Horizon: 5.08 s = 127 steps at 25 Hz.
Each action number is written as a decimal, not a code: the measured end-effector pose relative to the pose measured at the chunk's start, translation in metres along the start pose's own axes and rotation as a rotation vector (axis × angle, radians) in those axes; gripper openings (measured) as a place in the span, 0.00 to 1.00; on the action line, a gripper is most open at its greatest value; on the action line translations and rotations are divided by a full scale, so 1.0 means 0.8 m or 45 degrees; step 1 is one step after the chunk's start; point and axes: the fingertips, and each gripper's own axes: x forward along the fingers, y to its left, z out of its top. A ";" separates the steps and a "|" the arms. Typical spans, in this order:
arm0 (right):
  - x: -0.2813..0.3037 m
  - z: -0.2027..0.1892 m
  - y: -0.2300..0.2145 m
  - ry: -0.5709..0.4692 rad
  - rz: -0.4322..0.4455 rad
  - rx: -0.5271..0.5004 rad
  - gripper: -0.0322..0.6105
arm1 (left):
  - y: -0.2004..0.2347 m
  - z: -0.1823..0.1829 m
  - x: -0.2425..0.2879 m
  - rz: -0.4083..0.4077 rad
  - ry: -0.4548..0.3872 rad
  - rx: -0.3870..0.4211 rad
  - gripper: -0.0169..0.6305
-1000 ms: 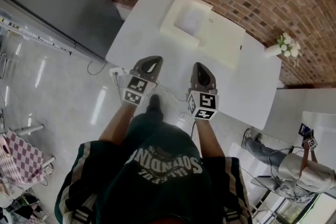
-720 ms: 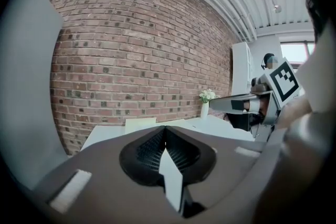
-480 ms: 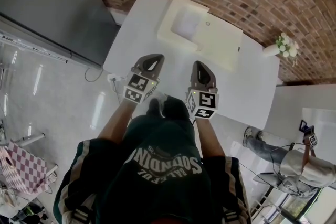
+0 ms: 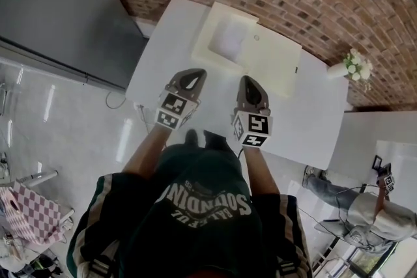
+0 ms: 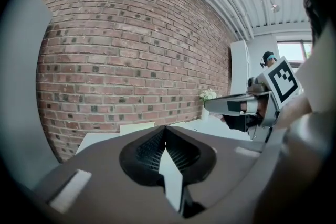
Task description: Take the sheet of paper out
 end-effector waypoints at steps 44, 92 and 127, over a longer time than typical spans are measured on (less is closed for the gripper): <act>0.244 -0.087 -0.137 0.452 0.179 0.081 0.05 | 0.064 -0.048 0.198 -0.032 0.253 -0.182 0.04; 0.353 -0.270 -0.153 1.108 0.324 0.039 0.26 | 0.099 -0.113 0.160 0.155 0.368 -0.356 0.04; 0.339 -0.270 -0.193 1.093 0.190 0.170 0.05 | 0.090 -0.114 0.157 0.129 0.361 -0.346 0.04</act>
